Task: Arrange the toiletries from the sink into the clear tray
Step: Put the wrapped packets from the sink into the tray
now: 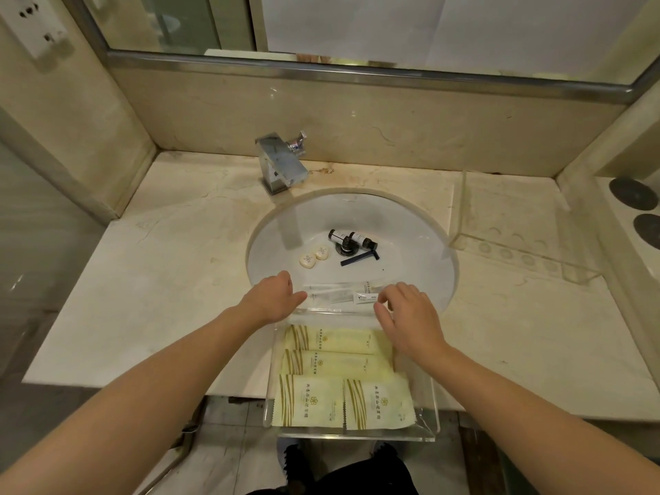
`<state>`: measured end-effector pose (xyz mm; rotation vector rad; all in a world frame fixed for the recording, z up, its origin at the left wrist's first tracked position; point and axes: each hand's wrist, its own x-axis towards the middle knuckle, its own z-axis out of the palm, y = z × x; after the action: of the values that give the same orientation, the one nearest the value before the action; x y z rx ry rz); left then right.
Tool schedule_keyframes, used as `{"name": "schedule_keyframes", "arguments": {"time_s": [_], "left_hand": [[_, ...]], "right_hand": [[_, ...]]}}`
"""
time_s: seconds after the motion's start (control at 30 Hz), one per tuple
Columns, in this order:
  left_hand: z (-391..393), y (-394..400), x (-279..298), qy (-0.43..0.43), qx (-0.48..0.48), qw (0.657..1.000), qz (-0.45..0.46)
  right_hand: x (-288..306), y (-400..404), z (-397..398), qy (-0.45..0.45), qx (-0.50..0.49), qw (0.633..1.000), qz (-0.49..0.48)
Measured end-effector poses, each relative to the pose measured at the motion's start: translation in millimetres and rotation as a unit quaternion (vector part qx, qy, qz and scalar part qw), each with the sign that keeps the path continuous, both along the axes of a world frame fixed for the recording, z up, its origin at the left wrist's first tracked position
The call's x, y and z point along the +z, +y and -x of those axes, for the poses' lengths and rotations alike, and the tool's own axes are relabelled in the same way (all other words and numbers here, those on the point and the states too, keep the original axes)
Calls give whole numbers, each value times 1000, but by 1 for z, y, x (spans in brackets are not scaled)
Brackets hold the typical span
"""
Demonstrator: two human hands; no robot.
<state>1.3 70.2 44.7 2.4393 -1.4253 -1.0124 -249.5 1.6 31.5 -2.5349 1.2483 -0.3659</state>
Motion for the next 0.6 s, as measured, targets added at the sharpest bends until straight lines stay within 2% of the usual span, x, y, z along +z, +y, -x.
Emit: {"name": "schedule_keyframes", "arguments": {"time_s": [0.13,0.27,0.37,0.43,0.6], "left_hand": [[-2,-14,-7,-7,9,1000,-10],[-3,-33,-17,40,59,995,-74],[-7,-46,-30,152,181,963,-132],[-7,-53,-40,203,246,937,-141],[-3,-69,-67,249,292,913,-141]], "right_hand": [[-5,-31,-12,6,-89,989,-118],[-21,-57,-19,26,-159,951,-265],[-41,-74,-19,30,-182,919,-350],[-53,-85,-17,26,-193,900,-390],[-77,-109,-17,26,-198,884,-424]]}}
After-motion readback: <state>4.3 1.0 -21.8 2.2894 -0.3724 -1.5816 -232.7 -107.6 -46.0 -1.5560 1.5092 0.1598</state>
